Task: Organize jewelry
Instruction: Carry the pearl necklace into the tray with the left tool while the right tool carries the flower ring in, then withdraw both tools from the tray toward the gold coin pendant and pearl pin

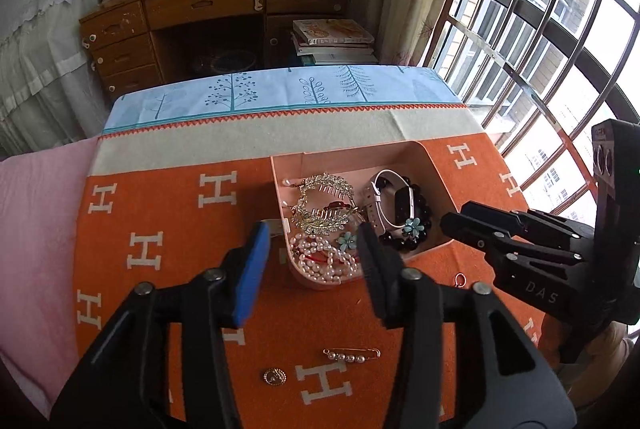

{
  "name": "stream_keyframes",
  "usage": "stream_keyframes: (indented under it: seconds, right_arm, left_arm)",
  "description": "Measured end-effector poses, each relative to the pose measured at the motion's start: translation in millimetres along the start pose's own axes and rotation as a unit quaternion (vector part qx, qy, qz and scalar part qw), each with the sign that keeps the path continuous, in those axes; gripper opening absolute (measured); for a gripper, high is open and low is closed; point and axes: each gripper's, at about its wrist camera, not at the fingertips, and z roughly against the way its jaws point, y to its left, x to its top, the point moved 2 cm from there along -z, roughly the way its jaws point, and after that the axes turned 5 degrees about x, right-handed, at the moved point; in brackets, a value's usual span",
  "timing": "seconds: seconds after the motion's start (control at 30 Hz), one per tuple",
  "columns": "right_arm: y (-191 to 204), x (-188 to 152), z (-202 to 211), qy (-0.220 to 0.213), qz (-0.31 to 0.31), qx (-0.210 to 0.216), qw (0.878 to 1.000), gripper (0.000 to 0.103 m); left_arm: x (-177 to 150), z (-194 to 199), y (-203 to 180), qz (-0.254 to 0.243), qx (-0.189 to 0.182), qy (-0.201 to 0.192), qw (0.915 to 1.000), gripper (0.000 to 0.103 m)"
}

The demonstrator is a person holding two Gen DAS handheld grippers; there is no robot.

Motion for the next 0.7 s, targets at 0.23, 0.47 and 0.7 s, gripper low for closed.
stream_keyframes:
  seconds: [0.23, 0.47, 0.7]
  right_arm:
    - [22.4, -23.9, 21.5, -0.008, 0.013, 0.022, 1.000, 0.034]
    - [48.5, -52.3, 43.1, -0.020, 0.042, 0.031, 0.998, 0.034]
    - [72.4, -79.2, 51.4, -0.036, 0.082, 0.054, 0.995, 0.034]
  left_arm:
    - [-27.8, 23.7, 26.3, 0.018, 0.017, -0.006, 0.9997, 0.052]
    - [-60.6, 49.3, 47.8, 0.023, 0.051, -0.025, 0.9982, 0.052]
    - [-95.3, 54.3, 52.1, 0.026, 0.065, -0.031, 0.9971, 0.052]
